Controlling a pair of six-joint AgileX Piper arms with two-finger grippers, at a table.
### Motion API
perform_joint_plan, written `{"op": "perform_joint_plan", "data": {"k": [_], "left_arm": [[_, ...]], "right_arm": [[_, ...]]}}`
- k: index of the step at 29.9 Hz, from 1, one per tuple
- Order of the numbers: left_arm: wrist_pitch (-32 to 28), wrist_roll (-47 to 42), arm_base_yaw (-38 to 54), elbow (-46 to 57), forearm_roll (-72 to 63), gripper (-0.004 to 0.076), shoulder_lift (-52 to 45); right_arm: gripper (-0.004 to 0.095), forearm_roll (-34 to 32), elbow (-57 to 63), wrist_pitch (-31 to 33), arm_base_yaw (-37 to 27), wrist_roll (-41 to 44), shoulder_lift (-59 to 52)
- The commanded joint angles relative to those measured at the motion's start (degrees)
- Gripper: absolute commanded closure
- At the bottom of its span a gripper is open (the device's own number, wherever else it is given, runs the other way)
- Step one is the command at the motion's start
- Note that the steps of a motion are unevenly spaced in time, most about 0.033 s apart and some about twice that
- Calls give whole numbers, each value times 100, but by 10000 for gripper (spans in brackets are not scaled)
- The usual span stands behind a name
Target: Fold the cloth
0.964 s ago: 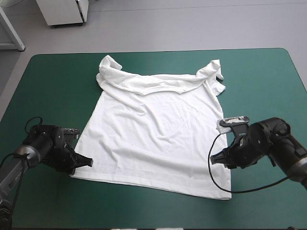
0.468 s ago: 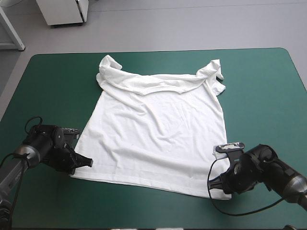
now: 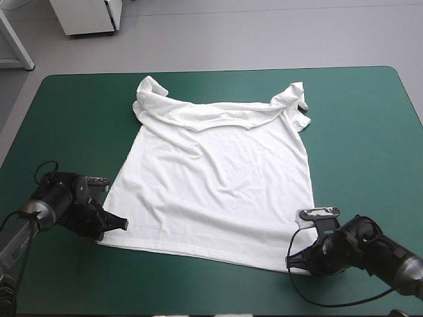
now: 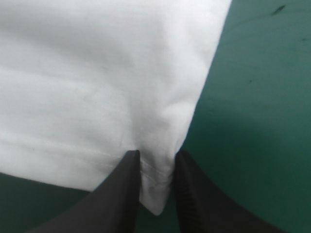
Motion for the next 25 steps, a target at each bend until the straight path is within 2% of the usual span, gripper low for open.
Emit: {"op": "perform_joint_plan", "data": {"k": [1, 5, 10, 14, 20, 25], "left_arm": [[-424, 18, 7, 36, -13, 746, 65], [-435, 18, 7, 36, -35, 746, 65], [-320, 164, 7, -147, -318, 746, 41], [36, 428, 7, -708, -713, 746, -66], [819, 638, 7, -2300, -966, 746, -227], [1415, 742, 7, -4126, -1263, 746, -239]], "right_arm": [[729, 124, 192, -148, 15, 163, 6], [926, 232, 216, -6, 15, 195, 6], [921, 158, -181, 281, 15, 130, -17], [921, -395, -1015, 559, 15, 158, -171], [921, -1460, -2764, 1037, 15, 136, -251], [921, -2364, -4359, 1072, 15, 59, -230]]}}
